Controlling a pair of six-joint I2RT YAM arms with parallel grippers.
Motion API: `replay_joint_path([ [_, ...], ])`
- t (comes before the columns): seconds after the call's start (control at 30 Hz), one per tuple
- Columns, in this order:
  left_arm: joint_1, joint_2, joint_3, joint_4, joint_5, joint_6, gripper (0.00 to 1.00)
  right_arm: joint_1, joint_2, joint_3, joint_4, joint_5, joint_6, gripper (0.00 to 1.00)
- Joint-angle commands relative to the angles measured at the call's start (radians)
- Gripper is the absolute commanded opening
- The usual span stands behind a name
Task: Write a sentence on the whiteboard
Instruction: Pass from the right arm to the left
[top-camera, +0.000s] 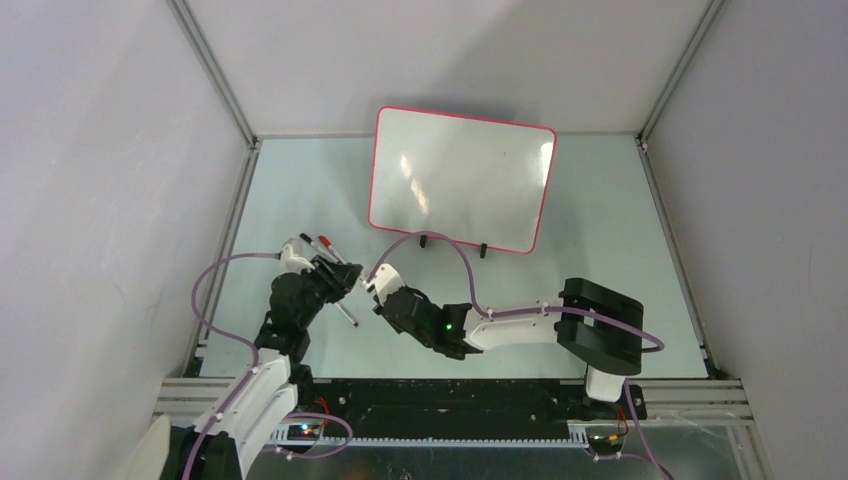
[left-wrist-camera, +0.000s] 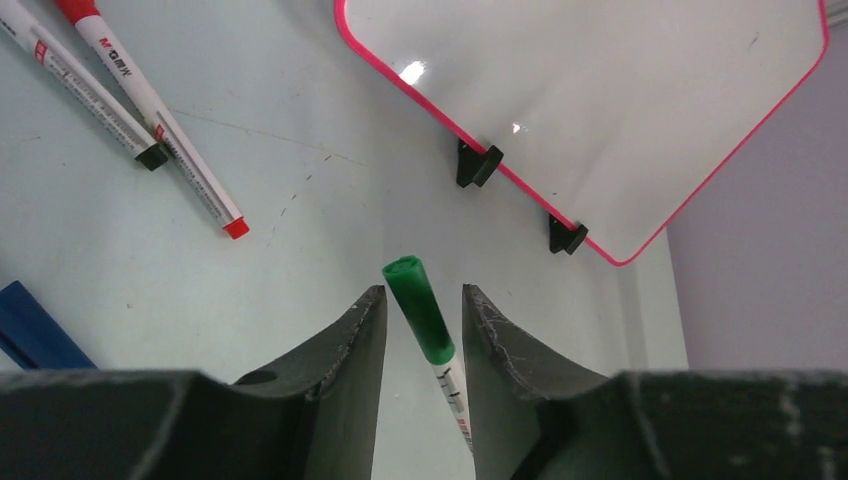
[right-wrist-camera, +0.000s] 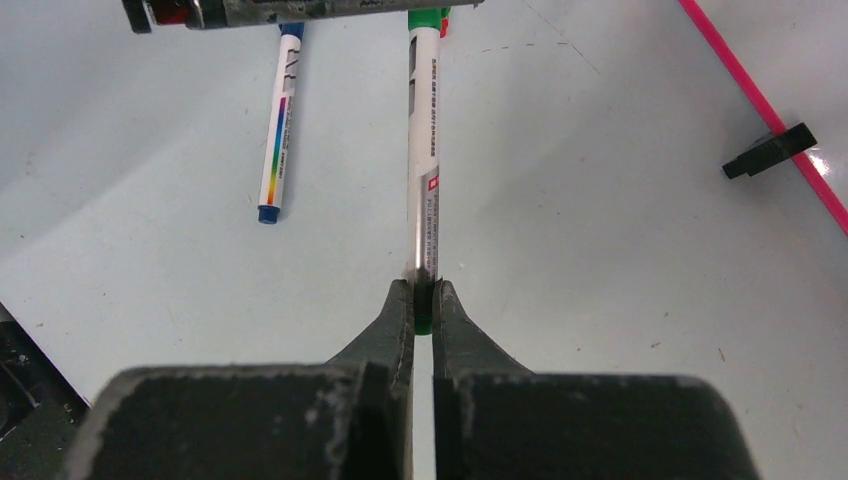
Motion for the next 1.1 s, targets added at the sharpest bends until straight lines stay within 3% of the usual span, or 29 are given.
replay_joint_path([
  [0.0, -0.003, -0.046, 0.013, 0.011, -0.017, -0.004, 0.36, 0.004, -0.041, -0.002, 0.045, 0.018, -0.016, 0.00],
  [0.1, -0.003, -0.072, 0.008, -0.011, -0.040, -0.003, 0.29, 0.004, -0.038, -0.002, 0.046, 0.009, -0.015, 0.00],
  [0.3, -0.003, -0.129, -0.004, -0.026, -0.060, -0.003, 0.27, 0.006, -0.039, -0.003, 0.043, 0.006, -0.015, 0.00],
  [0.43, -0.003, -0.145, -0.004, -0.042, -0.066, 0.001, 0.19, 0.004, -0.038, -0.001, 0.044, 0.000, -0.020, 0.00],
  [0.53, -0.003, -0.152, -0.003, -0.049, -0.069, 0.000, 0.02, 0.003, -0.037, -0.001, 0.044, -0.003, -0.017, 0.00],
  [0.57, -0.003, -0.153, -0.005, -0.046, -0.067, 0.000, 0.01, 0.001, -0.037, -0.002, 0.040, -0.006, -0.015, 0.03],
  [0.63, -0.003, -0.152, -0.012, -0.026, -0.054, -0.002, 0.00, -0.009, -0.047, -0.006, 0.031, -0.035, -0.002, 0.20],
  [0.67, -0.003, -0.151, -0.016, -0.017, -0.050, -0.003, 0.00, -0.019, -0.061, -0.012, 0.036, -0.089, 0.007, 0.37],
  [0.73, -0.003, -0.140, -0.023, 0.015, -0.028, -0.016, 0.00, -0.039, -0.095, -0.053, 0.079, -0.152, 0.023, 0.56],
  [0.8, -0.003, -0.118, -0.024, 0.045, 0.013, -0.024, 0.00, -0.065, -0.130, -0.101, 0.125, -0.215, 0.047, 0.62],
  [1.07, -0.008, 0.007, -0.043, 0.282, 0.168, -0.115, 0.00, -0.202, -0.240, -0.244, 0.275, -0.433, 0.159, 0.65],
])
